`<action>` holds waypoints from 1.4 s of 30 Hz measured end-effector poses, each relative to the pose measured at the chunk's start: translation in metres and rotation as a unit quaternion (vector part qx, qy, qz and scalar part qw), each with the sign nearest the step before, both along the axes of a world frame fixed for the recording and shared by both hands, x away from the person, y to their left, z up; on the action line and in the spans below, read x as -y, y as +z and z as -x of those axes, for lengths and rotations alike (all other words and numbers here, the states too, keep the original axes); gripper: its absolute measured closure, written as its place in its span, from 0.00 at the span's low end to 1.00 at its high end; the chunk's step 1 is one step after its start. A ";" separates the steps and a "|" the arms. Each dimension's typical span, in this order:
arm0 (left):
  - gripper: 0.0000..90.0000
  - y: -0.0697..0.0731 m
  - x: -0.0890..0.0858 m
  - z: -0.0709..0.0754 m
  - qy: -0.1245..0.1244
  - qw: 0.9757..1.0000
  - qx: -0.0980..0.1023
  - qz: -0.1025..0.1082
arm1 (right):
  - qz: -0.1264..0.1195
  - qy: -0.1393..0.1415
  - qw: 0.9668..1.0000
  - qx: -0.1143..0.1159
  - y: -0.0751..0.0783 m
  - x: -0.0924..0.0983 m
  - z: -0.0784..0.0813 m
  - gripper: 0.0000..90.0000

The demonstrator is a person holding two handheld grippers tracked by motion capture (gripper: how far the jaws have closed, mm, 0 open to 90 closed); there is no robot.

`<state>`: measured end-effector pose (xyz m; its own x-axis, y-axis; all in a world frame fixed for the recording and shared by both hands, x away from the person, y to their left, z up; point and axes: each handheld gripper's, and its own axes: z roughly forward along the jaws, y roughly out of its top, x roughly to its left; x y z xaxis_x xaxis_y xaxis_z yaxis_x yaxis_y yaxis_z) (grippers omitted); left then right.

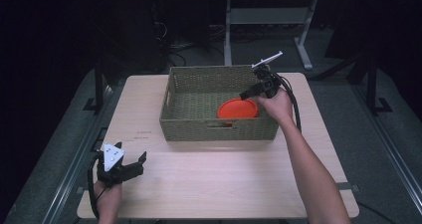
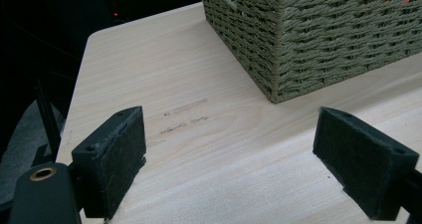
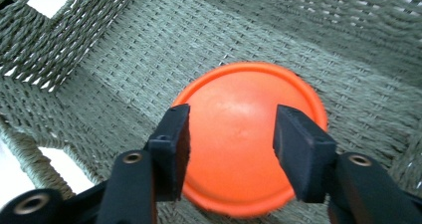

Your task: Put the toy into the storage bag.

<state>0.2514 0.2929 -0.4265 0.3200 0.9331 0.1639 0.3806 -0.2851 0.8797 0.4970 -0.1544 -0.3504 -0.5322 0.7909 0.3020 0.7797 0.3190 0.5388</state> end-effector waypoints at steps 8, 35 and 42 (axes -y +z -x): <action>0.14 0.000 0.000 0.000 0.000 1.000 0.000 -0.001 | -0.025 0.010 1.000 -0.008 0.003 0.002 0.002 0.44; 0.14 0.000 0.001 0.001 0.001 1.000 0.000 -0.002 | -0.070 0.032 0.997 0.002 0.020 0.011 0.024 0.33; 0.14 0.001 0.000 0.002 0.002 1.000 0.000 -0.005 | -0.077 0.033 0.996 0.005 0.022 0.016 0.030 0.32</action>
